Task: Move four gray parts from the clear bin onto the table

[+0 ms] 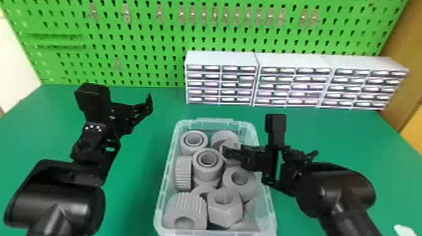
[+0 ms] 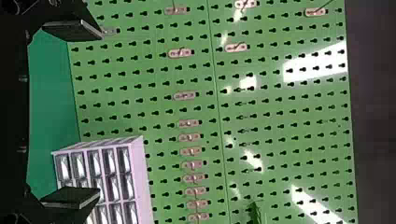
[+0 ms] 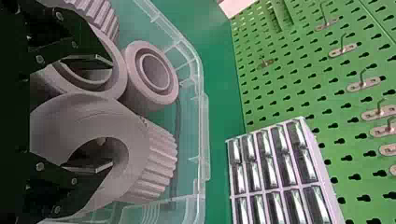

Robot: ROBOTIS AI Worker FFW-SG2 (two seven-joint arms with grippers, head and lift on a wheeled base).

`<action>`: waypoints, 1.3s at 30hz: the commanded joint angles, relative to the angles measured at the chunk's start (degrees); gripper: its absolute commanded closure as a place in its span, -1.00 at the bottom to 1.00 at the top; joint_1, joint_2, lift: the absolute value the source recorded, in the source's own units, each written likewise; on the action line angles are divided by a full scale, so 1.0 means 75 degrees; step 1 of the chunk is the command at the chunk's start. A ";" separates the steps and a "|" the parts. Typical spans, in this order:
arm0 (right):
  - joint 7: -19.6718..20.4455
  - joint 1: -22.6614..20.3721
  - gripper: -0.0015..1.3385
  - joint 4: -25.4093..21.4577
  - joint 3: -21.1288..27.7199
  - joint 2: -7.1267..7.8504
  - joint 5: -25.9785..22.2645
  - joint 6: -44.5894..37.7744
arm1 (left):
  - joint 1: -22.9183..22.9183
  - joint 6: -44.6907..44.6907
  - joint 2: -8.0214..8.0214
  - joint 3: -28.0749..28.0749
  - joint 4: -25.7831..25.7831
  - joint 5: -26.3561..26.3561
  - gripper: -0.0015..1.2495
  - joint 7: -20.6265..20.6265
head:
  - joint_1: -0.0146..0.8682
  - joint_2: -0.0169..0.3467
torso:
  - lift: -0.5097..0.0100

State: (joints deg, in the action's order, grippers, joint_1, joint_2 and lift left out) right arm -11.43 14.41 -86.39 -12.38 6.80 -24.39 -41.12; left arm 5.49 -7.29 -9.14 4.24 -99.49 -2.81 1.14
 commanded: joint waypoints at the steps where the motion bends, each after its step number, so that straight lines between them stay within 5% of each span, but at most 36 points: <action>1: -0.0023 0.0071 -0.23 0.0117 -0.0131 0.0042 -0.0146 -0.0002 | 0.0006 0.0000 0.0000 0.0008 0.0000 0.0000 -0.82 0.0012 | 0.57 -0.72 | 0.77; 9: -0.0234 0.0247 -0.15 0.0234 -0.0377 0.0077 -0.0193 0.0010 | 0.0006 0.0000 0.0000 0.0020 0.0000 0.0000 -0.82 0.0012 | 0.57 -0.72 | 0.77; 18: -0.0351 0.0481 0.52 0.0128 -0.0893 0.0183 0.0264 0.0033 | -0.0006 0.0000 0.0000 0.0008 0.0000 0.0000 -0.82 0.0024 | 0.57 -0.72 | 0.77; 30: -0.0351 0.0376 0.52 -0.0211 -0.0752 0.0077 0.0838 0.0127 | -0.0029 0.0000 0.0000 0.0008 0.0000 0.0000 -0.82 0.0047 | 0.57 -0.72 | 0.77; 39: -0.0351 0.0376 0.52 -0.1055 -0.0307 0.0124 0.1272 -0.0002 | -0.0053 0.0000 0.0000 -0.0050 -0.0012 0.0000 -0.82 0.0082 | 0.57 -0.72 | 0.77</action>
State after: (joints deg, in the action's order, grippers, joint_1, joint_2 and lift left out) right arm -14.07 17.30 -91.23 -16.73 7.45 -15.84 -40.55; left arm 5.15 -7.30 -9.14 4.09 -99.49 -2.81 1.75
